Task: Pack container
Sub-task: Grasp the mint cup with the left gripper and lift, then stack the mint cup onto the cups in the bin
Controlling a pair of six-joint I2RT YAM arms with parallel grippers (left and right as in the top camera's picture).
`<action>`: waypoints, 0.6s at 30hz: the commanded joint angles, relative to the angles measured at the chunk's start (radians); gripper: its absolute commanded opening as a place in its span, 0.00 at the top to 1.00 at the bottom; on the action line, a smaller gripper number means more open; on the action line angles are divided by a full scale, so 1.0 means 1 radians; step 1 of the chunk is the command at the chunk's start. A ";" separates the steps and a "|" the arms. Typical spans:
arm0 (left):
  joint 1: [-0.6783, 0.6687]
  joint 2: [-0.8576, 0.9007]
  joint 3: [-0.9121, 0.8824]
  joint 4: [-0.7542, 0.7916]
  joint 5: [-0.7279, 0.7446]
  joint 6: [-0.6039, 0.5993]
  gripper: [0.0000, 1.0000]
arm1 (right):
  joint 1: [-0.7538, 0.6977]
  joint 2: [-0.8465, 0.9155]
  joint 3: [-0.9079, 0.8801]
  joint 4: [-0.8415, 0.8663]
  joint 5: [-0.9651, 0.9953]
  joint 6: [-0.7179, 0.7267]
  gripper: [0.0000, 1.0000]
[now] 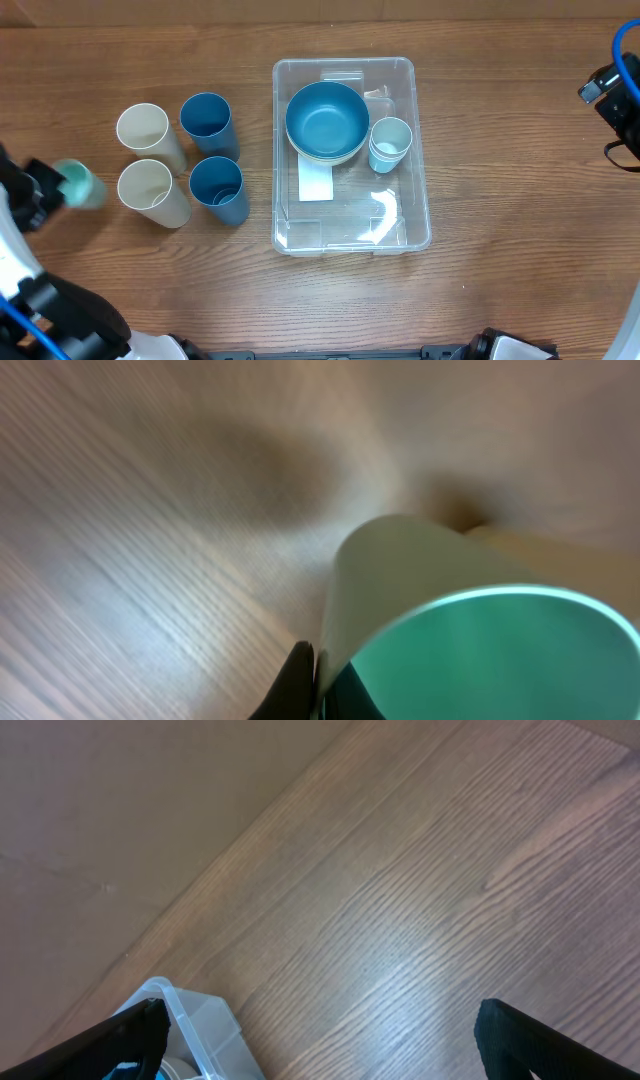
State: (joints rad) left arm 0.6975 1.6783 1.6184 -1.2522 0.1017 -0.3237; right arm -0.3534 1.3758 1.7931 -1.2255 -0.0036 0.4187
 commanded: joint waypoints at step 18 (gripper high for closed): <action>-1.237 0.116 0.555 0.157 -0.028 0.505 0.96 | -0.004 0.002 0.004 0.003 -0.006 0.001 0.00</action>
State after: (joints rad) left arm -0.4496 1.6466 2.1834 -1.1309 0.1104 0.0429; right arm -0.3538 1.3758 1.7931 -1.2259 -0.0040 0.4183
